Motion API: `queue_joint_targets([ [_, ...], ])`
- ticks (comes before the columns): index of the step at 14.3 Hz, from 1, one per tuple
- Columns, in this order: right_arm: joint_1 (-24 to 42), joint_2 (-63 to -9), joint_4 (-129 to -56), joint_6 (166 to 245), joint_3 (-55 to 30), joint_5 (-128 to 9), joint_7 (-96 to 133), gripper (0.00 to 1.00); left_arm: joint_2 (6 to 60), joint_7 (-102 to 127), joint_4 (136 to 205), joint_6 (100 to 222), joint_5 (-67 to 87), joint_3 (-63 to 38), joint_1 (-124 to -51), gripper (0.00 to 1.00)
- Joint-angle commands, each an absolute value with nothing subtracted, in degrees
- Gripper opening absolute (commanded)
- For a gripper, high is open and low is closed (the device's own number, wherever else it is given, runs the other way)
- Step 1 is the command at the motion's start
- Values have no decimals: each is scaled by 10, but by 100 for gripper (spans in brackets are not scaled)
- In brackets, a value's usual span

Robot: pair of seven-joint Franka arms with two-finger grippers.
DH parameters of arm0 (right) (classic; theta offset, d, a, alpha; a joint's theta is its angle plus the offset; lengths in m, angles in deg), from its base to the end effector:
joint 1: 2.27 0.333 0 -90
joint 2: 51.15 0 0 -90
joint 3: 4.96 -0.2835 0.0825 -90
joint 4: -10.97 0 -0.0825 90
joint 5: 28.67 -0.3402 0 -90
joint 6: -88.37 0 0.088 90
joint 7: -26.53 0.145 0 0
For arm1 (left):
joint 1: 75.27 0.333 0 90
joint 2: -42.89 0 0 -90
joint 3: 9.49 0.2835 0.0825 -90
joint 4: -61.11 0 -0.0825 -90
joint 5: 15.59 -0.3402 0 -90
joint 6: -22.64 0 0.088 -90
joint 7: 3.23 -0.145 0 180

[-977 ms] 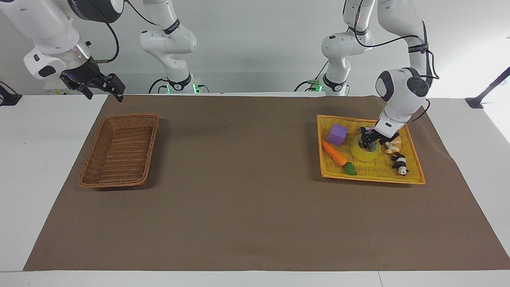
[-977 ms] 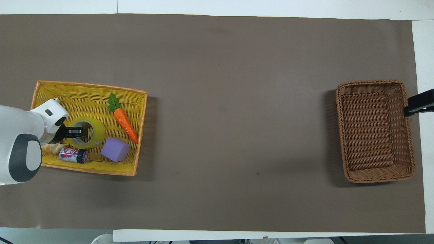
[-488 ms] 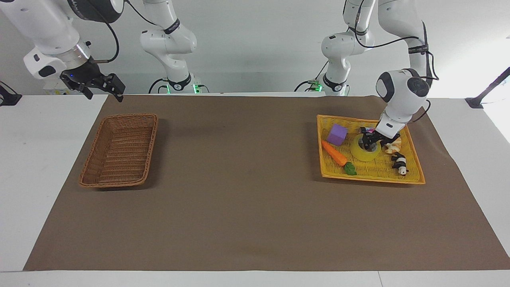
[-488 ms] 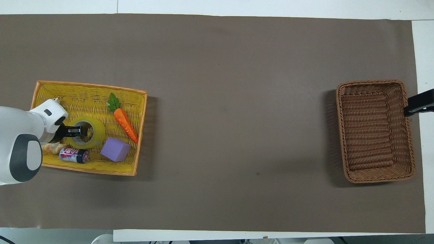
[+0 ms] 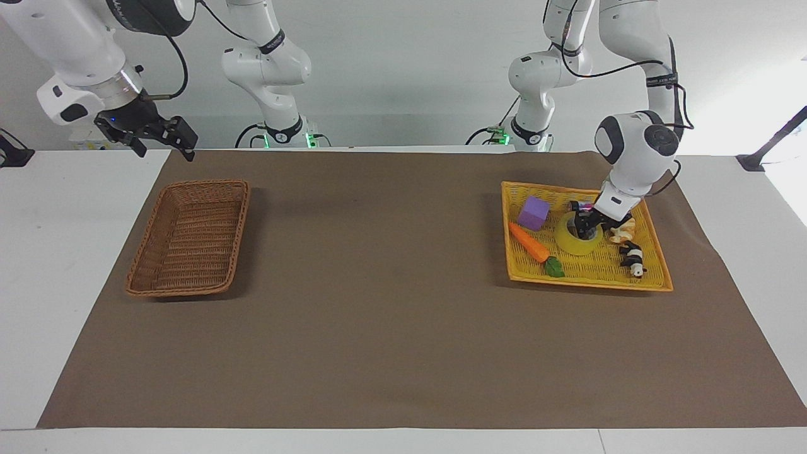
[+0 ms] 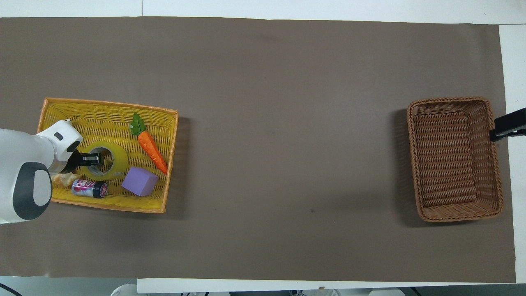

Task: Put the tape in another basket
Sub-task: 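Lower the left gripper onto the tape roll rim and close it, then lift the tape roll with the left gripper toward the table center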

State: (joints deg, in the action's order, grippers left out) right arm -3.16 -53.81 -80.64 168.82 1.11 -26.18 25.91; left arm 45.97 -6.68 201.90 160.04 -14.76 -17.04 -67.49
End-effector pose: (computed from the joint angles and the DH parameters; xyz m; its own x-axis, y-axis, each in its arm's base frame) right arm 0.4691 -0.0652 0.5523 0.9822 -0.1154 -0.1484 -0.1111 -0.9931 0.0369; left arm 0.4443 0.0018 0.2787 0.9990 -0.0453 -0.0057 -0.0453 -0.9990 0.0030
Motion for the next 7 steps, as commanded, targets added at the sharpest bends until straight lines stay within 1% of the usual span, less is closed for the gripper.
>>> queue_joint_targets([
  [1,-34,-547,-818,1688,11,-273,249,100,468,-78,2038,1611,-144,-172,-667,5],
  [2,-34,-547,-818,1688,11,-273,249,100,467,-78,2036,1610,-144,-172,-660,0],
  [4,-32,-547,-818,1686,10,-273,249,100,461,-82,2003,1600,-145,-172,-667,0],
  [5,-32,-548,-818,1684,8,-273,250,100,458,-96,1960,1553,-145,-173,-667,0],
  [7,-32,-549,-816,1685,6,-275,250,100,447,-96,1833,1419,-145,-176,-670,0],
])
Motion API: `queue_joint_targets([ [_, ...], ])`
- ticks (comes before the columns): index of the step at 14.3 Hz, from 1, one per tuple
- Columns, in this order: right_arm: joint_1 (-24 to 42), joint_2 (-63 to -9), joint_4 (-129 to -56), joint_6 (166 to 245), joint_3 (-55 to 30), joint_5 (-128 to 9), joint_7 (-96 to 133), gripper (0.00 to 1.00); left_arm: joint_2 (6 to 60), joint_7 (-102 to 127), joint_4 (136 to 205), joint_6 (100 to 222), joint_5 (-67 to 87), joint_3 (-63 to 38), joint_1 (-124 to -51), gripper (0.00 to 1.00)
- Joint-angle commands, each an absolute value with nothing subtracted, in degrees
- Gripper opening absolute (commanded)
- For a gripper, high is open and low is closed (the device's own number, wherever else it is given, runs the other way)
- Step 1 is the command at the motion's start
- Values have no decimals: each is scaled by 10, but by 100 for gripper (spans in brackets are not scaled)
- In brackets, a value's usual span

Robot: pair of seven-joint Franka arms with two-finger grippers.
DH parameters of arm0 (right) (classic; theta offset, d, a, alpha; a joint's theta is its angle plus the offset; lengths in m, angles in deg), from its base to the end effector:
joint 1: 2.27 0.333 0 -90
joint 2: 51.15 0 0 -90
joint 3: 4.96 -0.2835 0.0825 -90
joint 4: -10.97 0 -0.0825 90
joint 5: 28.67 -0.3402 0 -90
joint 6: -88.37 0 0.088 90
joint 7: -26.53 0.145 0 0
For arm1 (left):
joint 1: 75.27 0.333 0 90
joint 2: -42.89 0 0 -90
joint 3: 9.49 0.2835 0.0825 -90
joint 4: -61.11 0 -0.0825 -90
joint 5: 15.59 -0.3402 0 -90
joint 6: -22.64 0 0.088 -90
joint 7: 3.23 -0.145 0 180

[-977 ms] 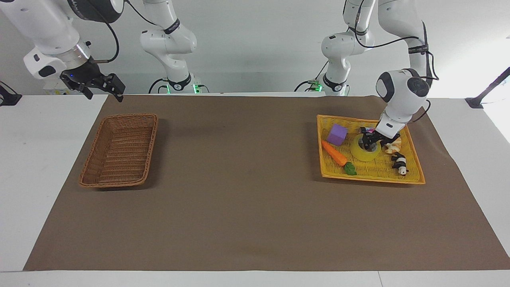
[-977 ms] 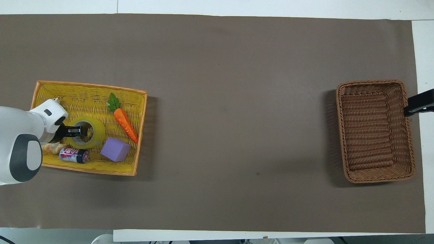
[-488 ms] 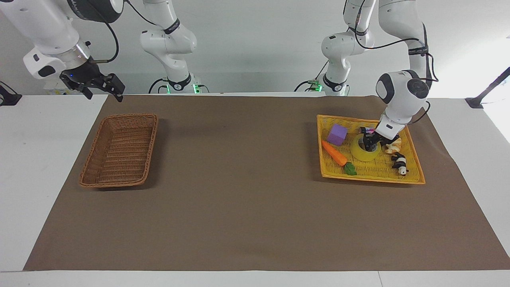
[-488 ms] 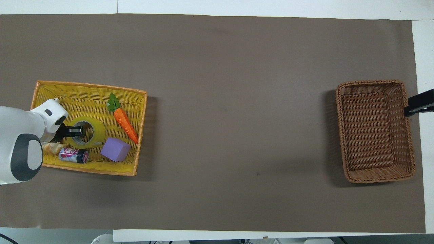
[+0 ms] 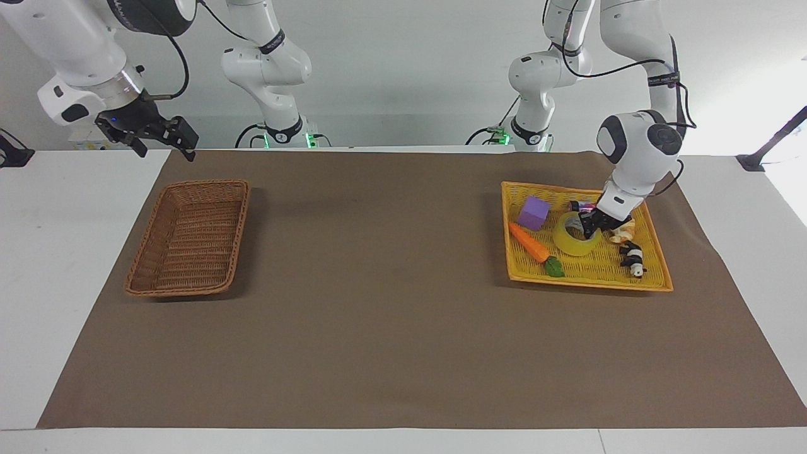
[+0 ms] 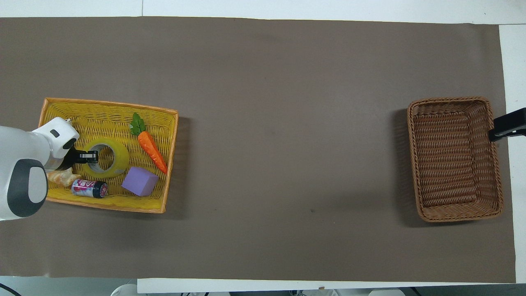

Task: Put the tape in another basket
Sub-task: 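Lift the tape roll with the left gripper toward the table center, then hold the tape with the left gripper while the right gripper reaches it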

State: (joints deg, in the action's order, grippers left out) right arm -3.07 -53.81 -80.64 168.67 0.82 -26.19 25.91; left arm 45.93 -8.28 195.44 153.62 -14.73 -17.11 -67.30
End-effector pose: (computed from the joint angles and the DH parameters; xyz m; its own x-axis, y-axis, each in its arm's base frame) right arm 0.4691 -0.0620 0.5522 0.9825 -0.1090 -0.1509 -0.1045 -0.9938 0.0370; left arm 0.4646 0.0023 0.3123 0.9974 -0.0719 -0.0055 -0.0719 -0.9974 0.0047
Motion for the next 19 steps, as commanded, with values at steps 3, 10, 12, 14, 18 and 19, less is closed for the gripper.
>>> queue_joint_targets([
  [3,-39,-548,-818,1708,7,-351,226,100,425,-62,1676,1306,-93,-177,-695,0],
  [10,-118,-571,-887,1726,11,-611,195,100,414,169,1678,1441,-1,-178,-930,0],
  [12,-125,-591,-939,1771,11,-689,175,100,405,166,1678,1450,7,-178,-940,0],
  [14,-108,-598,-971,1799,8,-729,147,100,402,162,1672,1452,21,-178,-964,0],
  [18,-87,-592,-1036,1816,7,-846,88,100,403,160,1673,1451,25,-178,-979,0],
  [19,-74,-588,-1040,1830,7,-859,68,100,403,161,1674,1451,30,-178,-984,0],
])
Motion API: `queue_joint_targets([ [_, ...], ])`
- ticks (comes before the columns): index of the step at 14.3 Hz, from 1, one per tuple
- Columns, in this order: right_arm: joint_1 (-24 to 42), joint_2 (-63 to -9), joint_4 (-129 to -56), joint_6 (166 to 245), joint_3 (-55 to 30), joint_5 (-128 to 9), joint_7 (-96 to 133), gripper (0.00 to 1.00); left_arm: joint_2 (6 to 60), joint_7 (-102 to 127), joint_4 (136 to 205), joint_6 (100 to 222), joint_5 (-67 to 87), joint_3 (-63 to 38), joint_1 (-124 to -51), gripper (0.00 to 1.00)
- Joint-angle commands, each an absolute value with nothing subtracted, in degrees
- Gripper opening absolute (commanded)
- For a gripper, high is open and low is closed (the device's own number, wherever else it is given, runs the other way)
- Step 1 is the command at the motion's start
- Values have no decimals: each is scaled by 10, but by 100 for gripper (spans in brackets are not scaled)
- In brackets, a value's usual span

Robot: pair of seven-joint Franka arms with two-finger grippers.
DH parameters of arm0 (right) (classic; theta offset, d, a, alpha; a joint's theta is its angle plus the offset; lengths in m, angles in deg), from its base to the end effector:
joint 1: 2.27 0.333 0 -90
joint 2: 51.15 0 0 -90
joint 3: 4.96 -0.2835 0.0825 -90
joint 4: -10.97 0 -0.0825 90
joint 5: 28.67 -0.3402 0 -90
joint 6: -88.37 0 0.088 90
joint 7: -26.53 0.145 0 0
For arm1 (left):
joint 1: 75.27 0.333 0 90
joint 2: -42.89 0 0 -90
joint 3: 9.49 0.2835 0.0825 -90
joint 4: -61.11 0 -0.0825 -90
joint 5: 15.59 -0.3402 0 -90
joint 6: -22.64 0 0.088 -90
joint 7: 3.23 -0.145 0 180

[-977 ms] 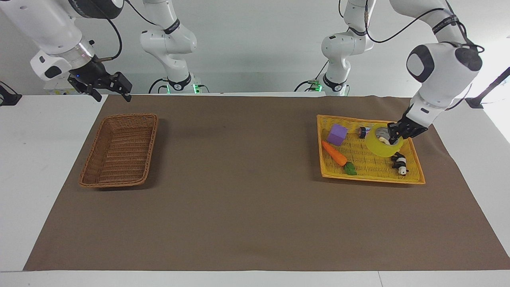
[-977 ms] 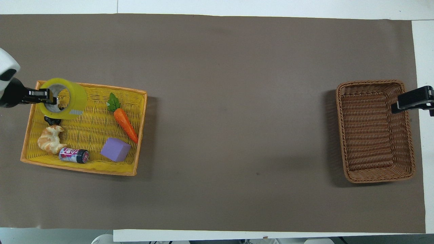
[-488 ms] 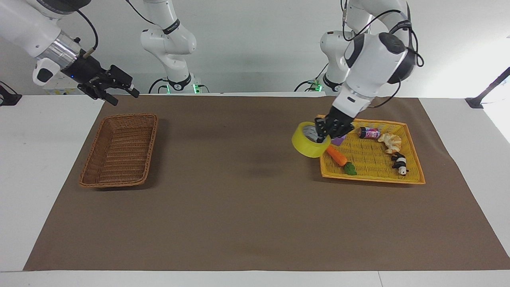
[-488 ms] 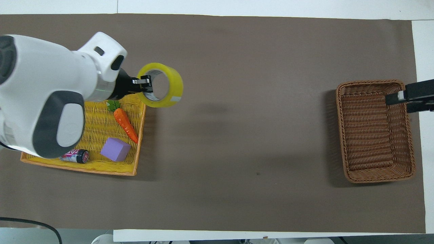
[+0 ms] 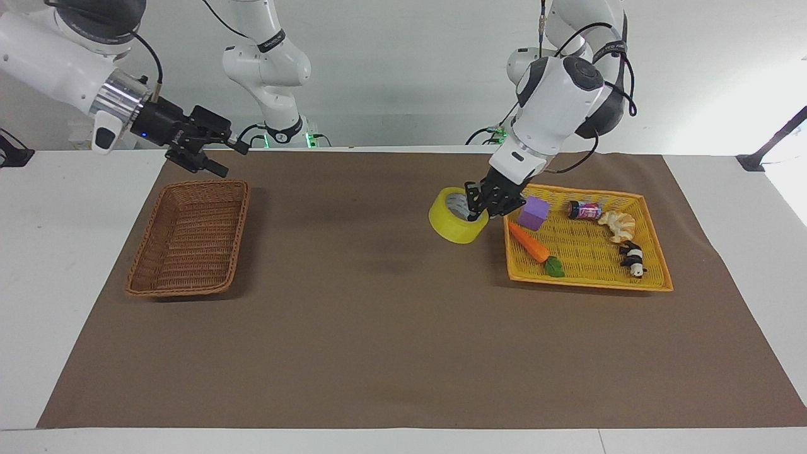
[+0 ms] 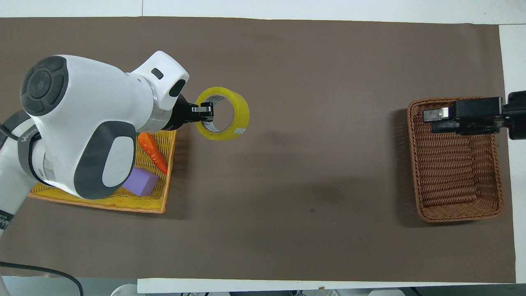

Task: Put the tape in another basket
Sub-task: 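Hold the tape with the left gripper while the right gripper reaches it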

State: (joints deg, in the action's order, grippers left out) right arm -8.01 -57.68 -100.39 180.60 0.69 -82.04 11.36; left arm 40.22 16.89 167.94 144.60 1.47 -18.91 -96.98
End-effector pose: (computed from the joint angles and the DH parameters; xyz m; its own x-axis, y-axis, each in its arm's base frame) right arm 0.4814 0.0171 0.5122 0.9972 -0.0715 -0.0213 -0.0586 -0.5746 -0.8163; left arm 0.4701 -0.3089 0.4576 0.9954 -0.0457 0.0838 -0.0712 -0.9402 0.3330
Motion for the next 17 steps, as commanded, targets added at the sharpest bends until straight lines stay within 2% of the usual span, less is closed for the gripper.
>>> queue_joint_targets([
  [1,-55,-581,-1040,1842,7,-875,65,100,404,163,1674,1451,31,-178,-984,0],
  [6,27,-557,-1054,1921,7,-904,16,100,404,166,1674,1451,32,-176,-979,0],
  [10,88,-543,-1048,1984,6,-921,93,100,404,167,1674,1449,32,-175,-978,0],
  [12,105,-526,-1046,1988,6,-968,83,100,404,169,1675,1449,31,-175,-979,0],
  [17,185,-467,-1001,2075,6,-1036,87,100,404,169,1674,1448,31,-175,-979,0],
])
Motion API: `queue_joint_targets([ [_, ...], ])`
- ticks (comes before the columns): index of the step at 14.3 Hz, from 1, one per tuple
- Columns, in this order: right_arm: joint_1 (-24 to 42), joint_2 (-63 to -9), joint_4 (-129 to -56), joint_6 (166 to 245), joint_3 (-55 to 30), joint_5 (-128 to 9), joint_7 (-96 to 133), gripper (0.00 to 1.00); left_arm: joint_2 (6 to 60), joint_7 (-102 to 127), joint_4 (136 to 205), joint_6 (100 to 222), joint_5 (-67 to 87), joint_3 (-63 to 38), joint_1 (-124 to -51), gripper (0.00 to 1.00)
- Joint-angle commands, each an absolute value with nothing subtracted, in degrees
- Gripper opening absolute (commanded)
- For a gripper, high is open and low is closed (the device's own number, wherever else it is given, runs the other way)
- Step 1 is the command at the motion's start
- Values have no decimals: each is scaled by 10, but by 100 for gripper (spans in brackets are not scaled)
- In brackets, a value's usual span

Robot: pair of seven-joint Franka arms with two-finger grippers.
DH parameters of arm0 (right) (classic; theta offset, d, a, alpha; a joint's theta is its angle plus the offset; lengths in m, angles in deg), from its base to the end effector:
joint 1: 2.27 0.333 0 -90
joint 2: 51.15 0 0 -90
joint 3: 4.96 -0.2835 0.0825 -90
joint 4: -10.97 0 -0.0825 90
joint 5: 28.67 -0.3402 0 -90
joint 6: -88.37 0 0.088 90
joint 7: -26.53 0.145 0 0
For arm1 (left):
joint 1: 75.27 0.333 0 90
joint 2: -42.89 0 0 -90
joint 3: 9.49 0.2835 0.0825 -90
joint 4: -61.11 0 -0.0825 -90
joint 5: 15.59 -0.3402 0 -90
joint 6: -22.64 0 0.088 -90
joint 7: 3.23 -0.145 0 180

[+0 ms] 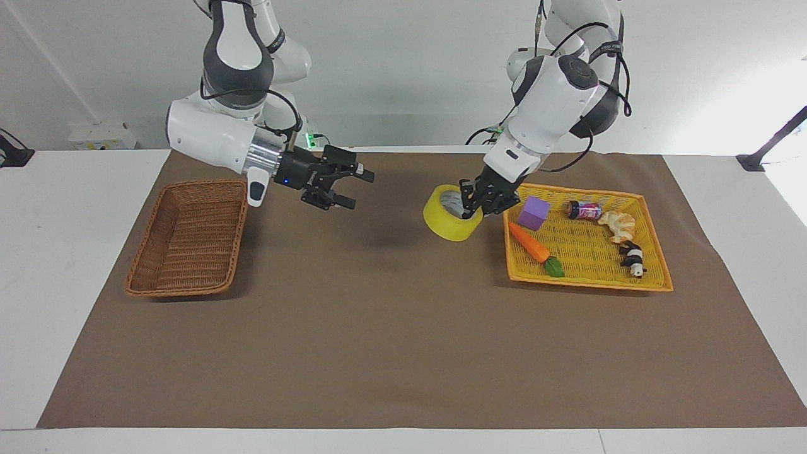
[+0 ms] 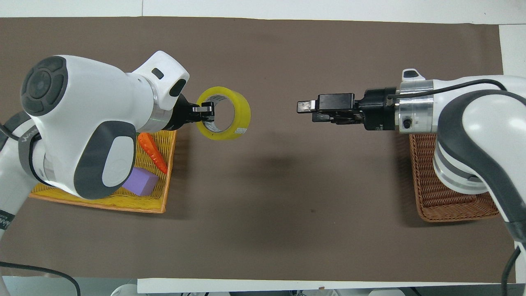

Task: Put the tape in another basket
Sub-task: 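Hold the tape with the left gripper while the right gripper reaches it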

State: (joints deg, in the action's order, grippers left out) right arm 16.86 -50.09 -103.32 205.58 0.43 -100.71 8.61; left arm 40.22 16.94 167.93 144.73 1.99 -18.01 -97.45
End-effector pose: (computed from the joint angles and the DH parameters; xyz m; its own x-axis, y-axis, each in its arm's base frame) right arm 0.5136 0.2127 0.4571 0.9961 -0.0848 0.0241 -0.0163 -0.4454 -0.8952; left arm 0.4724 -0.3061 0.4581 0.9961 -0.0332 0.0818 -0.0592 -0.9384 0.3404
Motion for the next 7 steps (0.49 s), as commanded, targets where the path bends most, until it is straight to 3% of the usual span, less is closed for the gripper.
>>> queue_joint_targets([
  [1,193,-461,-999,2091,6,-1052,88,100,404,169,1674,1448,32,-175,-979,0],
  [7,237,-442,-986,2141,6,-1057,96,100,405,169,1674,1445,31,-172,-976,0],
])
